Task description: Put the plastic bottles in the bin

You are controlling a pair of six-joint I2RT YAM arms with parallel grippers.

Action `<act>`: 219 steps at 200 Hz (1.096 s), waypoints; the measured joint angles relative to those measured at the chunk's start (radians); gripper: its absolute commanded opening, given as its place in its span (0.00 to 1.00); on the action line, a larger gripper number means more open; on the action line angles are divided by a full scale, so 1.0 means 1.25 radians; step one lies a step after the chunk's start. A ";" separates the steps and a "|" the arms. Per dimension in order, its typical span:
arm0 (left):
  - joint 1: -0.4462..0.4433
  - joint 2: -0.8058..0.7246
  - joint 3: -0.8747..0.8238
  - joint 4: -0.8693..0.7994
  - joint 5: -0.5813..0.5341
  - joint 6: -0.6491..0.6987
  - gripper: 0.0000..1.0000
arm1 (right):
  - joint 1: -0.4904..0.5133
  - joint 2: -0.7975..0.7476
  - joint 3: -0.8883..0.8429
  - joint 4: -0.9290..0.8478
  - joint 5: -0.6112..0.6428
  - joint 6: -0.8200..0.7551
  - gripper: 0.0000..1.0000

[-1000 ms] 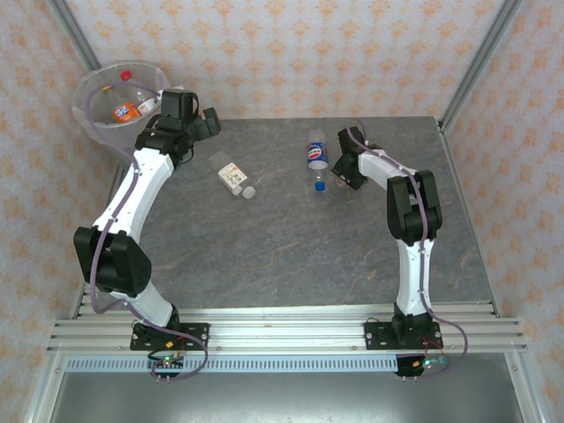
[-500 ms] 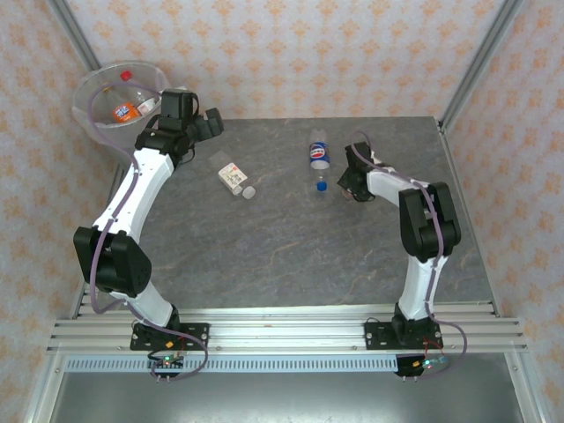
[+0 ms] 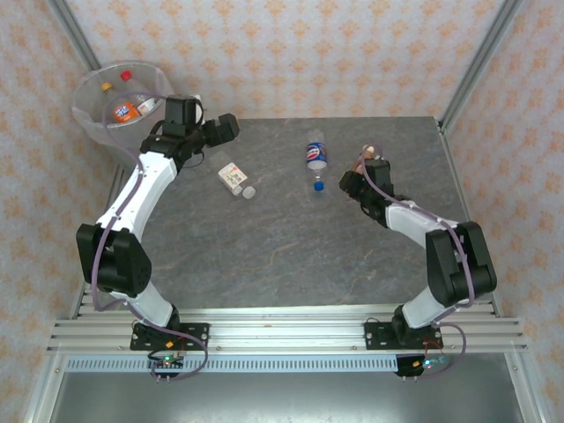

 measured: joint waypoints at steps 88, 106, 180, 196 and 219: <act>-0.119 0.000 -0.053 0.120 0.204 -0.054 1.00 | 0.036 -0.086 -0.061 0.190 -0.228 -0.045 0.36; -0.146 0.000 -0.053 0.140 0.233 -0.055 1.00 | 0.058 -0.094 -0.061 0.207 -0.247 -0.060 0.36; -0.233 0.054 -0.023 0.210 0.291 -0.109 1.00 | 0.133 -0.103 -0.062 0.229 -0.292 -0.112 0.36; -0.237 0.071 -0.021 0.215 0.290 -0.117 1.00 | 0.144 -0.107 -0.062 0.229 -0.294 -0.120 0.36; -0.239 0.088 -0.017 0.221 0.290 -0.132 0.98 | 0.155 -0.113 -0.062 0.229 -0.298 -0.126 0.36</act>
